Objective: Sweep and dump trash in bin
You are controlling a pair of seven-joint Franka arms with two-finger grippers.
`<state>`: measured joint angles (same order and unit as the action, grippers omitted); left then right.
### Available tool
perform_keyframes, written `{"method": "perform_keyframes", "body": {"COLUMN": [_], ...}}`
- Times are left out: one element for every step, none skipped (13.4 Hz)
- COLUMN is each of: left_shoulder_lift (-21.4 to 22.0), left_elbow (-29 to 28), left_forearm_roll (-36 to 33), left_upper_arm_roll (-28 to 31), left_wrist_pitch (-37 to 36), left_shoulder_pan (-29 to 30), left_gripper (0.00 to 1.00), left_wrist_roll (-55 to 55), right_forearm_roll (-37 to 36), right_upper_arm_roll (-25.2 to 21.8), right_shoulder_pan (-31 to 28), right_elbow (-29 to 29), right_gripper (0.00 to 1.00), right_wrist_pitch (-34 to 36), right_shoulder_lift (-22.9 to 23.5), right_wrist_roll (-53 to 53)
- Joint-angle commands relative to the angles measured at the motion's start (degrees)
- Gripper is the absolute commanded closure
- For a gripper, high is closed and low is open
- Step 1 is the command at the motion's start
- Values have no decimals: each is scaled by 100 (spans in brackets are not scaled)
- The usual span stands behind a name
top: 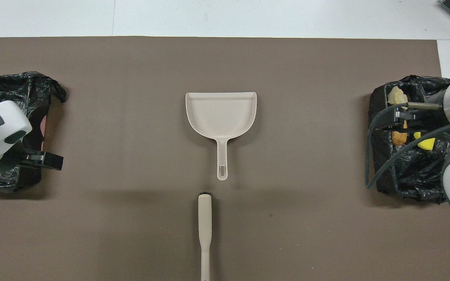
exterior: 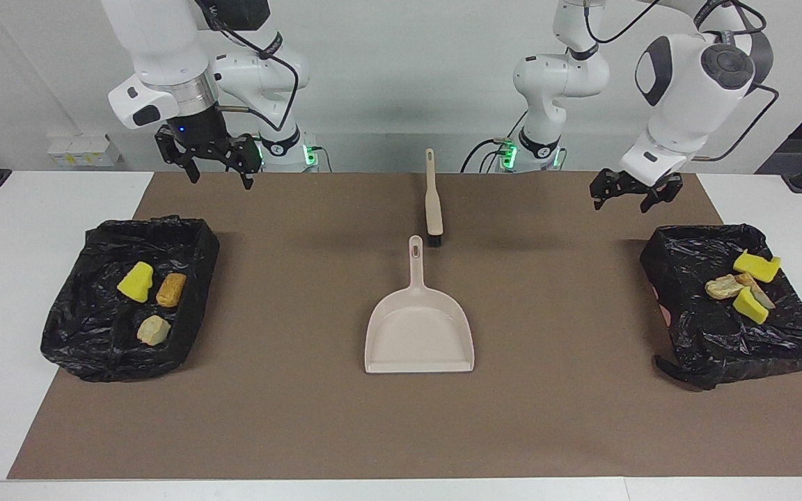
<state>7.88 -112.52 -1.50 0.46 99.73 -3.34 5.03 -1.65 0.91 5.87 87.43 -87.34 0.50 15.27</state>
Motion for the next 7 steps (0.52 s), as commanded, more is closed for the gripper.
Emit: {"method": "perform_keyframes", "body": {"left_shoulder_lift": [38,-6,-15,-24,-24,-6,-15], "left_elbow": [483,703,871,1064,1240,1390,1591], "left_forearm_roll": [-70,-70,-70,-70,-26,9,44], "left_upper_arm_roll": [-72,-72,-72,-72,-63,-63,-63], "left_wrist_pitch": [-68,-120,-225,-348,-375,-445,-603], "left_shoulder_pan": [211,237,238,238,229,229,220], "left_gripper": [0,0,0,0,0,0,0], "left_wrist_roll": [42,33,24,24,24,15,-11], "right_forearm_roll": [7,7,-2,-2,-2,-2,-2], "right_upper_arm_roll": [-21,-21,-21,-21,-21,-21,-21], "right_shoulder_pan": [-16,-16,-16,-16,-16,-16,-16], "right_elbow": [46,46,37,37,37,37,37], "right_gripper": [0,0,0,0,0,0,0], "right_wrist_pitch": [-11,-11,-11,-2,7,-2,-11], "right_shoulder_lift": [-50,-50,-50,-50,-50,-50,-41], "right_wrist_roll": [-165,-174,-165,-165,-174,-174,-165]}}
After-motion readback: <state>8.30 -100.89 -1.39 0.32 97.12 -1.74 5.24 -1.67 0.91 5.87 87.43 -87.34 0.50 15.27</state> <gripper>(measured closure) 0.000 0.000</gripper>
